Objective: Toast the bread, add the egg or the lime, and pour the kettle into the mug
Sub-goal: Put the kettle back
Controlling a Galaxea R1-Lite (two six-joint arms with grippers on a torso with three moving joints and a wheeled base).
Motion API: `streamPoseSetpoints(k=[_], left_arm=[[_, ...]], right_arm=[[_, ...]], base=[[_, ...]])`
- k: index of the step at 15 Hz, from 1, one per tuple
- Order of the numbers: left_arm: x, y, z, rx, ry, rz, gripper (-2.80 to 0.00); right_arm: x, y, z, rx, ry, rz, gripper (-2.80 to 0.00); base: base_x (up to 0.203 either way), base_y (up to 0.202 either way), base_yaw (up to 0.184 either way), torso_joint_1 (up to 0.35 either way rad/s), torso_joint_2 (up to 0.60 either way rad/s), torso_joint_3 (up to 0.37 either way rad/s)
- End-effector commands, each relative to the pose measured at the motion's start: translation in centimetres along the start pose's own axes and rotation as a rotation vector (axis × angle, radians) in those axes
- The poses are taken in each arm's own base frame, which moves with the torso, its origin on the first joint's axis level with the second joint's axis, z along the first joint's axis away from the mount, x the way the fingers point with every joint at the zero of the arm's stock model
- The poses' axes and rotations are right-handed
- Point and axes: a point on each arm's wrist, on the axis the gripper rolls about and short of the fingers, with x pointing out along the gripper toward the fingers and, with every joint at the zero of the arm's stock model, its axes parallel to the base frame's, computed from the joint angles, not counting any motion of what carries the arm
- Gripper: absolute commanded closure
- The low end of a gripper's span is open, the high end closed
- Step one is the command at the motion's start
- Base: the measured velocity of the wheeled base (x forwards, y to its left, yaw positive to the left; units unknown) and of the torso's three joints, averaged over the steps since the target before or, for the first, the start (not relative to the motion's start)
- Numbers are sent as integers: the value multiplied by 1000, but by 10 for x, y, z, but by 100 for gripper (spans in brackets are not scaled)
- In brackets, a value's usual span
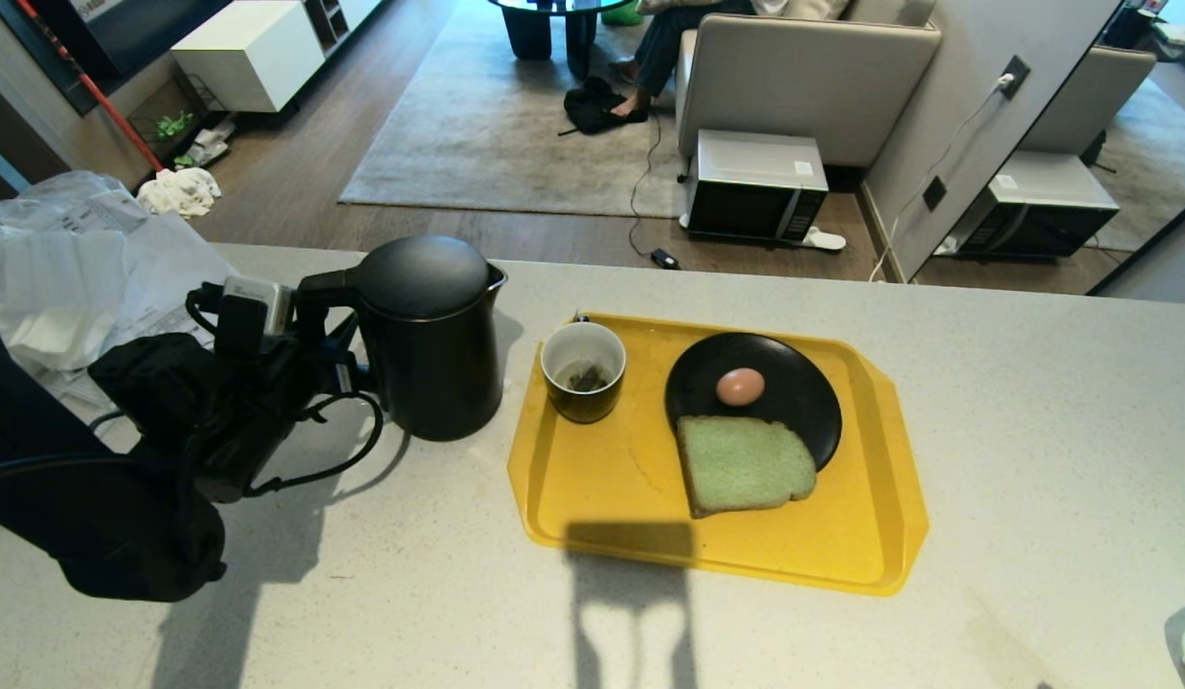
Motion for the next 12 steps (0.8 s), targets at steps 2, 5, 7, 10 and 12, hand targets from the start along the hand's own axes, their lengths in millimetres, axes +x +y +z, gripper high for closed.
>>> streamPoseSetpoints(k=[2,5,7,10,12], left_arm=[[-13,7,-6,34,43,19,0],[-17,12,-11,39,69,32,0],[-17,16,-10,42,66,44,0],[-18,19,-9,43,65,53,0],[-18,20,-9,43,64,55,0]], right_arm=[[0,0,0,-1,1,2,0],[0,0,0,-1,1,2,0],[0,0,0,-1,1,2,0],[0,0,0,-1,1,2,0],[0,0,0,-1,2,2,0]], base=[[0,0,0,0,0,0],[0,0,0,0,0,0],[0,0,0,0,0,0],[0,0,0,0,0,0],[0,0,0,0,0,0]])
